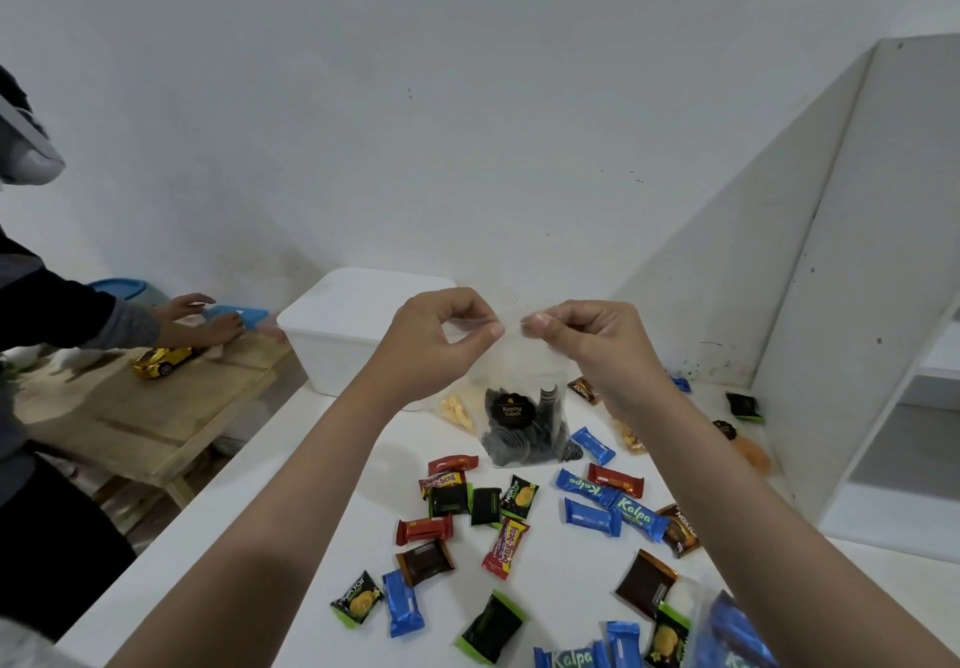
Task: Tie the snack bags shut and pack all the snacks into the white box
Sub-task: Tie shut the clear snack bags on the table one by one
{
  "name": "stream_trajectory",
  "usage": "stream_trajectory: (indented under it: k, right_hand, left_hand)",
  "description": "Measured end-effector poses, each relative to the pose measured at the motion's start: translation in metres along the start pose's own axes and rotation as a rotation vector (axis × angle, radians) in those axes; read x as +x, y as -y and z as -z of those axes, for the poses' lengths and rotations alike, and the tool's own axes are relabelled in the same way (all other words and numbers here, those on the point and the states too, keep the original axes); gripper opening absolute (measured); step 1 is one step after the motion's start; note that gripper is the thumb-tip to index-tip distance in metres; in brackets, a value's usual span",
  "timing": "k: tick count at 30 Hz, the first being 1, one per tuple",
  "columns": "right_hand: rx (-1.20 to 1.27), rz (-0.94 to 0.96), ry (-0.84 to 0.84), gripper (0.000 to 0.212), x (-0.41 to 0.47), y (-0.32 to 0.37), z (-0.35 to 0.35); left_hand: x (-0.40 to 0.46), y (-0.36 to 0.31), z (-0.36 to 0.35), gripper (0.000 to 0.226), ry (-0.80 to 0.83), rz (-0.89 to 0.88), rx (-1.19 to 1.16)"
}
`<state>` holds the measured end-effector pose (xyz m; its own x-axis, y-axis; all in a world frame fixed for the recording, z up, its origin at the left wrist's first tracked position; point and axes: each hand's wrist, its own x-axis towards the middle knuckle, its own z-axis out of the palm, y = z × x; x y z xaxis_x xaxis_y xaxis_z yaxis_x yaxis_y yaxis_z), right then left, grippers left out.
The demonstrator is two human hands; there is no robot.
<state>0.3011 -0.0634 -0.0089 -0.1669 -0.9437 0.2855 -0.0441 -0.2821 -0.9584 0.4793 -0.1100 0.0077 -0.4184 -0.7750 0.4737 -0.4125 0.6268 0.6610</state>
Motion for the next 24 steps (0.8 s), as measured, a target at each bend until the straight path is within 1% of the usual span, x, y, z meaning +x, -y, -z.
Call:
stream_trajectory:
  k: [2, 4, 6, 8, 11, 14, 15, 17, 20, 22, 24]
  right_hand:
    - [0.032, -0.063, 0.020, 0.011, -0.002, 0.001, 0.001]
    - [0.132, -0.104, -0.009, 0.011, -0.003, 0.001, 0.002]
    - [0.189, -0.132, -0.054, 0.010, -0.004, 0.001, 0.006]
    - [0.193, -0.159, -0.049, 0.010, -0.005, 0.000, 0.009]
    - [0.154, -0.211, 0.047, 0.010, -0.005, 0.003, 0.015]
    - [-0.025, -0.257, 0.240, 0.016, -0.009, 0.009, 0.020]
    - [-0.091, -0.264, 0.291, 0.017, -0.010, 0.010, 0.020]
    - [-0.159, -0.281, 0.332, 0.013, -0.013, 0.009, 0.017]
    - [-0.134, -0.324, 0.291, 0.009, -0.015, 0.005, 0.013]
    - [-0.112, -0.363, 0.229, 0.010, -0.015, 0.001, 0.010]
    - [-0.110, -0.397, 0.163, 0.015, -0.014, -0.006, 0.007]
  left_hand:
    - [0.002, 0.002, 0.002, 0.010, 0.010, 0.057, -0.024]
    - [0.003, 0.008, 0.005, 0.011, 0.020, 0.154, -0.075]
    - [0.003, 0.014, 0.007, 0.008, 0.041, 0.233, -0.199]
    - [0.000, 0.017, 0.006, 0.010, 0.038, 0.258, -0.340]
    - [-0.002, 0.017, 0.002, 0.016, 0.003, 0.290, -0.444]
    - [-0.003, 0.017, -0.005, 0.018, 0.029, 0.282, -0.500]
    - [-0.003, 0.017, -0.008, 0.018, 0.046, 0.269, -0.493]
    - [-0.004, 0.017, -0.012, 0.016, 0.075, 0.244, -0.452]
    - [-0.007, 0.019, -0.017, 0.013, 0.067, 0.252, -0.403]
    - [-0.008, 0.020, -0.021, 0.014, 0.027, 0.310, -0.235]
    - [-0.010, 0.020, -0.025, 0.025, -0.029, 0.395, -0.060]
